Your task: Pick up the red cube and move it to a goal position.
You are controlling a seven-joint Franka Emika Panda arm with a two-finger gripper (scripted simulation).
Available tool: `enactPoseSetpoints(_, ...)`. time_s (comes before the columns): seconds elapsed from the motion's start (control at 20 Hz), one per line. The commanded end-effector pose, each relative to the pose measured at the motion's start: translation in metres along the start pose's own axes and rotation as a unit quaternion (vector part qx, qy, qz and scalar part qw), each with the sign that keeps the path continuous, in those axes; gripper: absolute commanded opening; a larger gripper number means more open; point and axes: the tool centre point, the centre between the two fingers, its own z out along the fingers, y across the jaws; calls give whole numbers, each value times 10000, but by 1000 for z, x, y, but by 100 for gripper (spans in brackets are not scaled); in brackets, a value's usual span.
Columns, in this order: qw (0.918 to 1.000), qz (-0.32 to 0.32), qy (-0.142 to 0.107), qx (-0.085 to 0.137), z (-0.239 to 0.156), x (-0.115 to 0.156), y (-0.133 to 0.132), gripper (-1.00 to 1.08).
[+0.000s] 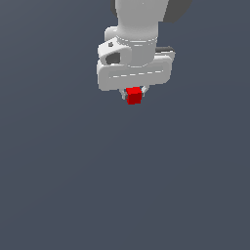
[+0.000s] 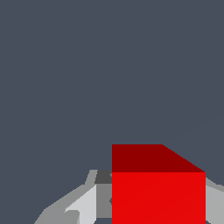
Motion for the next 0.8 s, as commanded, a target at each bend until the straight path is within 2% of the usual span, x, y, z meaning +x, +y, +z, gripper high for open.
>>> enactPoseSetpoints(0.0, 10000, 1, -2, 0, -24, 5, -4, -100)
enactPoseSetpoints(0.4, 10000, 4, -2, 2, -86, 19, -13, -100)
enactPoseSetpoints(0.75, 10000, 4, -2, 2, -125, 30, -18, -100)
